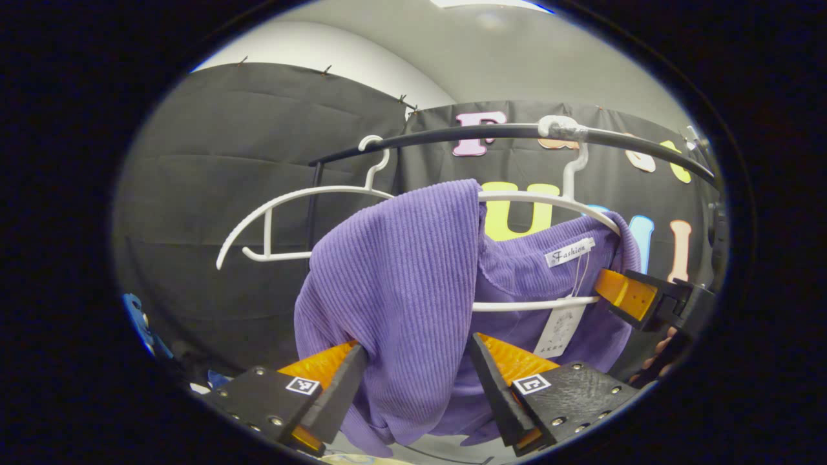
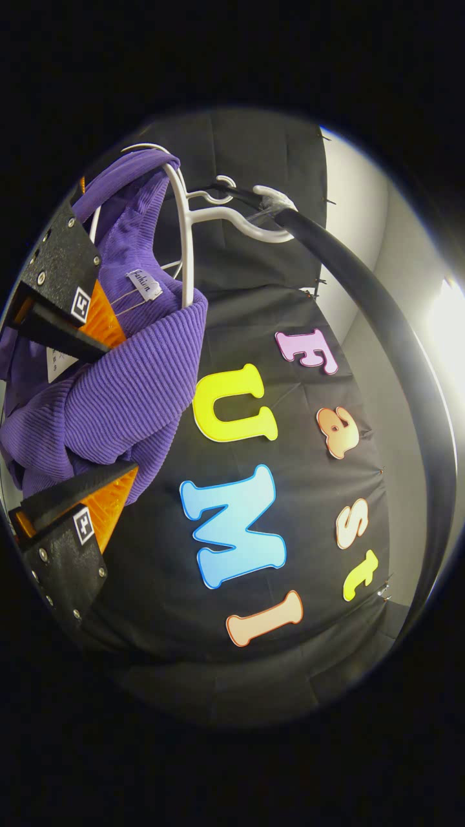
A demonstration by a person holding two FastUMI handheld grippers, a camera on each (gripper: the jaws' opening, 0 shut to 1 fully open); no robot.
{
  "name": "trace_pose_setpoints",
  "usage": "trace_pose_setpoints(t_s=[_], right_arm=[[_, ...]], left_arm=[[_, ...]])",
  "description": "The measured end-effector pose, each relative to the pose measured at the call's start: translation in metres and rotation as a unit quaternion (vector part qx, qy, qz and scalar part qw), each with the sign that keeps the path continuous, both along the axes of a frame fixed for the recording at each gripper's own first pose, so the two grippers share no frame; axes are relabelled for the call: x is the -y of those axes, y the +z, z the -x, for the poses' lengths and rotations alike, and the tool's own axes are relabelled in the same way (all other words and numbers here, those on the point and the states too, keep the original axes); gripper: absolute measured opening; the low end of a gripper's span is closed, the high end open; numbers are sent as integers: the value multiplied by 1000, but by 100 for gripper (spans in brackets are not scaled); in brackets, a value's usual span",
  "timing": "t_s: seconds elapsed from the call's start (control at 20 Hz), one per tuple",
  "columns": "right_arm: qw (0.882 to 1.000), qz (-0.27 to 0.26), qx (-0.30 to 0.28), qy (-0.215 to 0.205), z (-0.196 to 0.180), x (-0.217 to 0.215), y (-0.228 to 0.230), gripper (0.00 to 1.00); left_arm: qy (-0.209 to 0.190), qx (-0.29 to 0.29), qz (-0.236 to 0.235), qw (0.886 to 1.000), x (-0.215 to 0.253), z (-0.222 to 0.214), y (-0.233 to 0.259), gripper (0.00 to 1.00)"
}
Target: Grasp the clothes on the hanger with both hands and then place them into the laundry hamper below.
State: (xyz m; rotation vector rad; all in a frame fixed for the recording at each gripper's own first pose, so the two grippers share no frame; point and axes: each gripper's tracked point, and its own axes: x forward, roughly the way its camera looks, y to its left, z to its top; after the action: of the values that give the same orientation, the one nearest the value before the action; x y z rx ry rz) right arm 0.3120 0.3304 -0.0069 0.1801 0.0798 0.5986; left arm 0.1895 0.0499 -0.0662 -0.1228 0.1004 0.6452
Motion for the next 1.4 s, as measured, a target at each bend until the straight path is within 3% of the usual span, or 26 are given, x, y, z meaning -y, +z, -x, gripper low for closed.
trace_pose_setpoints(t_s=[0.1,0.15,0.2,0.3,0.35,0.4,0.45,0.5,0.7,0.75,0.85,0.95,1.0,1.3,1.4], right_arm=[[1000,-21,-11,14,5,-1,1,77],[999,-25,-17,20,7,-3,0,66],[999,-24,-16,23,8,-2,1,61],[1000,-9,-9,18,9,2,2,43],[1000,-6,-5,11,9,7,4,29],[1000,-5,-2,8,12,9,5,24],[1000,-3,-1,9,16,9,6,16],[1000,3,0,10,21,10,6,13],[999,31,28,4,34,18,13,0],[999,36,30,-2,35,22,13,0],[999,40,33,-13,40,27,16,0],[998,47,38,-20,45,32,19,0],[998,52,42,-24,48,33,21,0],[996,67,53,-24,70,34,23,0],[996,71,56,-23,77,32,24,0]], left_arm=[[5,8,4,1000,-6,4,3,68],[1,14,6,1000,-6,8,5,55],[12,17,4,1000,-13,12,6,49],[-15,24,5,1000,-8,11,11,39],[-23,26,-4,999,-9,14,15,33],[-6,29,-13,999,-20,22,15,39],[-30,46,-8,998,-20,19,20,12],[-63,54,4,997,-10,13,22,13],[-116,62,7,991,-10,19,28,6],[-123,65,17,990,-12,25,28,1],[-138,79,24,987,-18,34,35,6],[-150,91,21,984,-22,43,47,5],[-153,98,23,983,-25,47,53,1],[-129,136,39,981,-64,66,84,1],[-120,143,35,982,-74,67,93,5]])
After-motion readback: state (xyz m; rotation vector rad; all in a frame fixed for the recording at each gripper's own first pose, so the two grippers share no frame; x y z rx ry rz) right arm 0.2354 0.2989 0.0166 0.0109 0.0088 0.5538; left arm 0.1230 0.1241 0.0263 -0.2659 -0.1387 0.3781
